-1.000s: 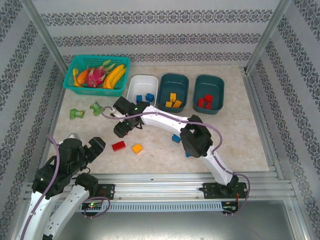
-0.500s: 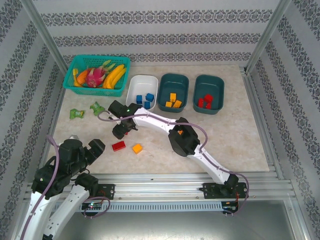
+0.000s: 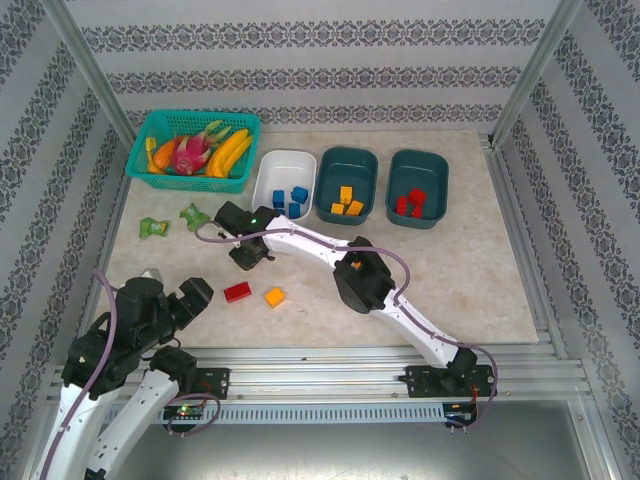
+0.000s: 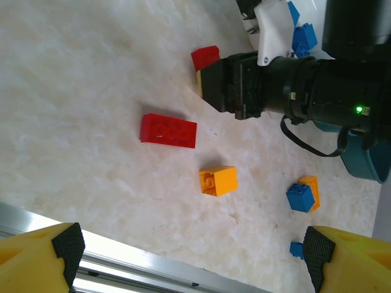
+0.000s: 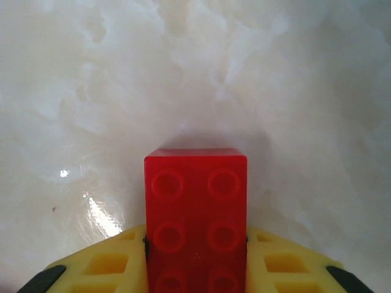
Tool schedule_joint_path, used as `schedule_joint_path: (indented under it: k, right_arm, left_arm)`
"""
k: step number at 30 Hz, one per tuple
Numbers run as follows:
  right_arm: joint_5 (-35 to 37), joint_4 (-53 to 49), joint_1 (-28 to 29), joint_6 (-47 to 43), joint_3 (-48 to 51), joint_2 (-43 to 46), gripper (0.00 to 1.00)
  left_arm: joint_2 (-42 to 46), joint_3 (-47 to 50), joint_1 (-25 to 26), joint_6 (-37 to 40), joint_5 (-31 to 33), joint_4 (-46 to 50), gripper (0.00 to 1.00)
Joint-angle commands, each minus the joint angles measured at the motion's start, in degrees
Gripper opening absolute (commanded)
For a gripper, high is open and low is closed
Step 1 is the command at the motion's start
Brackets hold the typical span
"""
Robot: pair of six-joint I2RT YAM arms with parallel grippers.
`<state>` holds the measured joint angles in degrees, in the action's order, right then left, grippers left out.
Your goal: Sort the legos into containers by color
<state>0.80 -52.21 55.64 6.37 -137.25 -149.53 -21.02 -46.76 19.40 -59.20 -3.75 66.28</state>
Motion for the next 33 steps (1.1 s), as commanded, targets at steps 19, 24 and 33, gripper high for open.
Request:
schedule_joint_path:
  k: [19, 24, 33]
  right_arm:
    - [-8.05, 13.62, -35.35, 15.73, 45.66, 49.45, 0.23]
    - [-13.35, 17.60, -46.33, 18.82, 48.48, 46.14, 0.24]
    - [-15.27, 14.75, -54.17, 21.40, 31.89, 26.26, 0.25]
  left_arm:
    - [-50.89, -21.11, 12.98, 16.04, -10.93, -41.95, 0.94]
    - [-64.60, -30.25, 16.40, 17.29, -12.84, -46.53, 0.94]
    - [-83.26, -47.33, 17.87, 17.80, -16.06, -47.75, 0.93]
